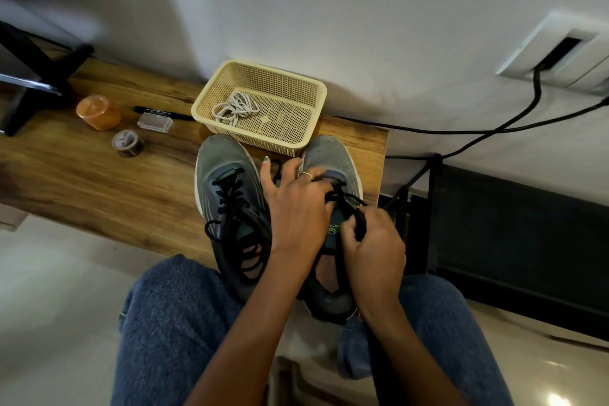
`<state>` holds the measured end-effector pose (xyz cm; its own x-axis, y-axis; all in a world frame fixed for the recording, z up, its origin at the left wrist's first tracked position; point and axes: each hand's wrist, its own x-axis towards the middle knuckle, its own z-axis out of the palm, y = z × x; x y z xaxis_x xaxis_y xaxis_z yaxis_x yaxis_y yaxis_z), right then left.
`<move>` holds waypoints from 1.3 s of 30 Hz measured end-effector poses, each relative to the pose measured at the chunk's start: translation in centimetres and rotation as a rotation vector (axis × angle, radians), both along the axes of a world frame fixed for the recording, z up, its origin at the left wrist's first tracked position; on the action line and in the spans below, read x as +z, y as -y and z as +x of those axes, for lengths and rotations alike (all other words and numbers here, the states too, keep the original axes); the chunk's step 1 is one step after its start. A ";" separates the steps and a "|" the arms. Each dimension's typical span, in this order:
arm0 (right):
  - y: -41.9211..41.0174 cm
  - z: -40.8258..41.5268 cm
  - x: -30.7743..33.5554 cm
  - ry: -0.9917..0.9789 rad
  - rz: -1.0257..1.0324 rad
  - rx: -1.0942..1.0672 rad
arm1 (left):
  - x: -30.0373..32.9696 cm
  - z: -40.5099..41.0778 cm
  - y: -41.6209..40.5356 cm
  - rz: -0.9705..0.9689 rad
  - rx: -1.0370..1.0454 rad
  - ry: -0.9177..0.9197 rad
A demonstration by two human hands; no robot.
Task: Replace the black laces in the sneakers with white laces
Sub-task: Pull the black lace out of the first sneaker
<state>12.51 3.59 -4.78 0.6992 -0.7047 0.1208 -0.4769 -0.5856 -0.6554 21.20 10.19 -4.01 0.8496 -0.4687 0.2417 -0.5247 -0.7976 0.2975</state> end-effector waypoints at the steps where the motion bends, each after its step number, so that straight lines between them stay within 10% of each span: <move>1: 0.0 0.0 0.0 0.000 0.003 0.000 | 0.0 0.0 0.0 -0.005 0.006 0.015; 10: 0.0 0.0 -0.1 0.014 0.023 -0.032 | -0.3 -0.4 0.7 -0.225 0.174 0.033; 20: -0.2 -0.1 0.1 0.019 0.031 -0.042 | 1.1 0.5 0.8 -1.347 0.728 -0.336; 25: 0.0 0.0 -0.1 0.009 0.019 -0.049 | 1.7 -0.2 0.9 -1.125 0.511 -0.327; 32: 0.0 0.1 -0.1 0.003 0.006 -0.025 | 1.2 -0.7 0.5 -0.215 -0.048 -0.244; 39: -0.1 0.1 -0.3 -0.005 -0.004 -0.022 | 0.2 -0.5 0.4 -0.072 0.012 -0.090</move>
<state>12.60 3.71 -5.03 0.6843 -0.7192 0.1202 -0.4927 -0.5776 -0.6509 20.68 9.84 -3.80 0.8748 -0.4426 0.1970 -0.4839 -0.7787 0.3994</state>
